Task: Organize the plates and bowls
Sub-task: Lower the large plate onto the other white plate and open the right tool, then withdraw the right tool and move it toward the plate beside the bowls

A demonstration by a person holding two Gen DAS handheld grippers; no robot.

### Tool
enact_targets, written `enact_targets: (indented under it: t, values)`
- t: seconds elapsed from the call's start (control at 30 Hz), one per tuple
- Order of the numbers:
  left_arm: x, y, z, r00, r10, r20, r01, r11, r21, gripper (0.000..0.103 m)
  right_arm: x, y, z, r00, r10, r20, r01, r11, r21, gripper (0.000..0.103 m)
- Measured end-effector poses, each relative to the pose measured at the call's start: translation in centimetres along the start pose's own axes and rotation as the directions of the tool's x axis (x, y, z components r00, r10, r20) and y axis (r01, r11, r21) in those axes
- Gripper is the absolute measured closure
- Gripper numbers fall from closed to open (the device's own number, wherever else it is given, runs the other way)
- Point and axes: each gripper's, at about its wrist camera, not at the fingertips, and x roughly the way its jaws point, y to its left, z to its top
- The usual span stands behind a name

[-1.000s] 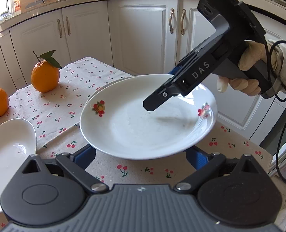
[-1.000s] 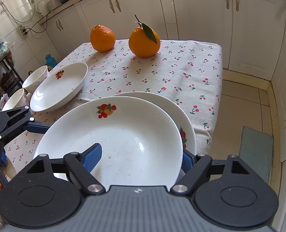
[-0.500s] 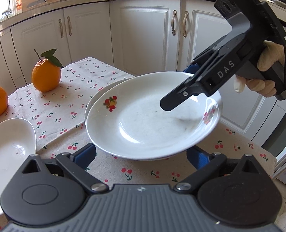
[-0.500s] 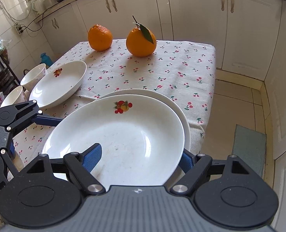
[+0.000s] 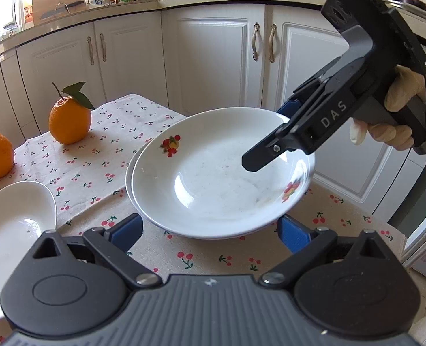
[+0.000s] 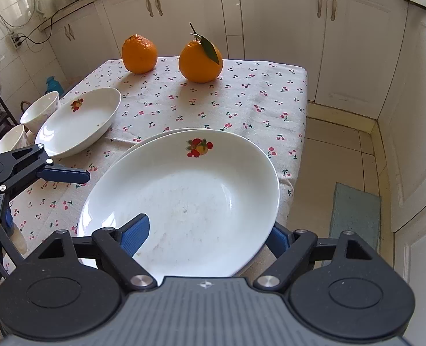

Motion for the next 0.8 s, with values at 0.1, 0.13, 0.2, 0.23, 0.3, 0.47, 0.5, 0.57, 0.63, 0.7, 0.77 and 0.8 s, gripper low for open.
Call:
enact_targets:
  t: [0.1,0.13,0.2,0.23,0.3,0.47,0.5,0.57,0.63,0.7,0.77,0.8]
  values:
    - [-0.7,-0.2,-0.2,1.000,0.005,0.011,-0.005,1.000,0.004,0.004,0.0,0.4,-0.2,1.000,-0.019,-0.002,0.019,1.000,-0.003,0.013]
    - [-1.0,-0.3,-0.3,1.000,0.006,0.015,-0.006,1.000,0.004,0.004,0.0,0.6,-0.3,1.000,-0.025,-0.003,0.025,1.000,-0.006,0.012]
    - [-1.4,-0.3,-0.3,1.000,0.011,0.022,-0.011,1.000,0.003,0.004,-0.1,0.8,-0.5,0.999,-0.041,-0.006,0.041,0.999,-0.014,0.011]
    - [-1.6,-0.3,-0.4,1.000,0.012,0.027,-0.012,1.000,0.003,0.004,-0.1,1.0,-0.6,0.999,-0.049,-0.009,0.048,0.999,-0.018,0.010]
    - [-2.0,-0.4,-0.4,0.999,0.015,0.035,-0.015,1.000,0.007,0.004,0.0,1.1,-0.9,0.998,-0.065,-0.024,0.064,0.998,-0.021,0.010]
    - [-3.1,-0.5,-0.6,0.998,0.032,0.059,-0.032,0.999,0.002,0.003,-0.4,1.6,-1.9,0.997,-0.076,-0.023,0.075,0.997,-0.030,0.006]
    - [-3.4,-0.6,-0.7,0.997,0.037,0.063,-0.037,0.999,-0.001,0.003,-0.7,1.9,-2.0,0.996,-0.084,-0.018,0.084,0.996,-0.033,0.003]
    - [-4.1,-0.7,-0.9,0.995,0.059,0.076,-0.059,0.998,-0.008,0.003,-1.5,2.9,-2.2,0.994,-0.108,0.004,0.108,0.992,-0.058,0.000]
    - [-4.7,-0.7,-1.2,0.992,0.088,0.085,-0.087,0.996,-0.021,0.003,-2.1,4.1,-2.5,0.993,-0.113,0.026,0.115,0.989,-0.088,0.000]
    - [-5.4,-0.4,-1.5,0.989,0.123,0.086,-0.119,0.992,-0.050,0.002,-2.6,5.3,-2.8,0.992,-0.120,0.048,0.124,0.986,-0.107,0.000]
    - [-6.1,0.2,-2.1,0.982,0.171,0.080,-0.163,0.982,-0.098,0.002,-3.0,6.6,-3.3,0.991,-0.115,0.068,0.122,0.985,-0.122,0.000]
    - [-6.4,0.4,-2.4,0.977,0.197,0.076,-0.187,0.975,-0.121,0.002,-3.1,7.3,-3.5,0.990,-0.116,0.079,0.126,0.984,-0.129,0.000]
